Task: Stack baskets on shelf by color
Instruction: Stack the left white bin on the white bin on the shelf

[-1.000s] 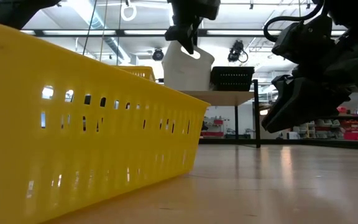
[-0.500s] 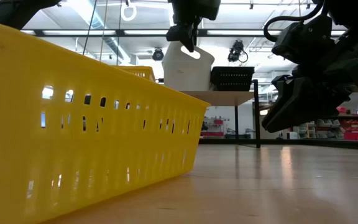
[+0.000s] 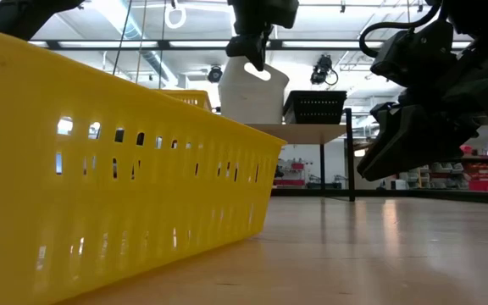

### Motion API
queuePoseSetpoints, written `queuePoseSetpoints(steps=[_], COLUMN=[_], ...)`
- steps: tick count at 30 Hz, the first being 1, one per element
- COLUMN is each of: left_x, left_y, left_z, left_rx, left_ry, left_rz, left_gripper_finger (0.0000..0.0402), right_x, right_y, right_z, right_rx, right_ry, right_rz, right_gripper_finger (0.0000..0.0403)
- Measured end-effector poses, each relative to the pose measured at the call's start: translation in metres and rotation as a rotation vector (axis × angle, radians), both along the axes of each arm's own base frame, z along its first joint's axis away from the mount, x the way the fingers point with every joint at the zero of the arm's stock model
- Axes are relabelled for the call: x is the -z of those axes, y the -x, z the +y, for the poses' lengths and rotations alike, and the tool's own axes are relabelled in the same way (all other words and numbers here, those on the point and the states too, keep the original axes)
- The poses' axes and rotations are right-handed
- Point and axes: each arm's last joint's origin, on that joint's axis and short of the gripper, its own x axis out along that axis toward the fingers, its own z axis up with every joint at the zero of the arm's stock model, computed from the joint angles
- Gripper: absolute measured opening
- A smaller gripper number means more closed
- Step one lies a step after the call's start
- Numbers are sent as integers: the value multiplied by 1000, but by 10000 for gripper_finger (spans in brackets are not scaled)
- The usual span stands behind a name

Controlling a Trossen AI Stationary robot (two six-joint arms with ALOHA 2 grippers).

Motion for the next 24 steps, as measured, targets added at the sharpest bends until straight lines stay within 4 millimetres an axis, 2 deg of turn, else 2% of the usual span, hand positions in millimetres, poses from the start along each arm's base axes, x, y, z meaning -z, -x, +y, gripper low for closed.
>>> queuePoseSetpoints(steps=[12,24], left_x=[-3,-5], left_y=[-3,-5], left_z=[-5,-10], left_rx=[-8,-15], left_ry=[-80,-80], left_rz=[-13,-54], left_gripper_finger=[43,43], right_x=[0,0], right_y=[0,0], right_z=[0,0], right_rx=[0,0], right_ry=[0,0], right_rz=[0,0], right_gripper_finger=[109,109])
